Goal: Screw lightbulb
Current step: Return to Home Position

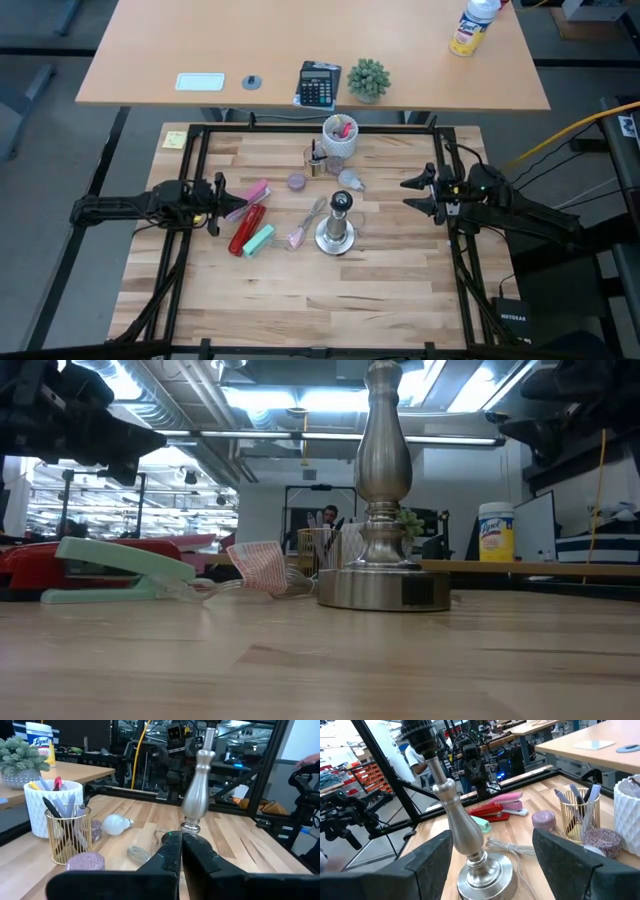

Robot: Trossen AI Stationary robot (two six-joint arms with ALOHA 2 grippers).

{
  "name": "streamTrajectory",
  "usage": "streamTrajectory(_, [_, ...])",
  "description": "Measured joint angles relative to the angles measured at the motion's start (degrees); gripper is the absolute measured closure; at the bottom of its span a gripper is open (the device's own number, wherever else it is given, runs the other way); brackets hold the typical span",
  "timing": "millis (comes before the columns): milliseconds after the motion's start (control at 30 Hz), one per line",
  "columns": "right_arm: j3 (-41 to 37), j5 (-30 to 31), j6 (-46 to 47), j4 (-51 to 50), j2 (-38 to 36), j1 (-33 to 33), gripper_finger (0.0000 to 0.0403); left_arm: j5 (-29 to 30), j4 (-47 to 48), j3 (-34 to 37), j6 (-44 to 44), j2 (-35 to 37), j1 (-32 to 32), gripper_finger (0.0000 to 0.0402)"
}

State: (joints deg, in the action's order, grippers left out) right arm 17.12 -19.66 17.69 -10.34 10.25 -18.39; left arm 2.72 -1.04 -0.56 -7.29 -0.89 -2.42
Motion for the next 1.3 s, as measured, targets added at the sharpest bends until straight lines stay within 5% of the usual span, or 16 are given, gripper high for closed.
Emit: streamTrajectory(1300, [0.00, -0.04, 0.00, -2.33, -0.01, 0.00, 0.0123, 0.00, 0.04, 0.02, 0.00, -0.02, 0.00, 0.0396])
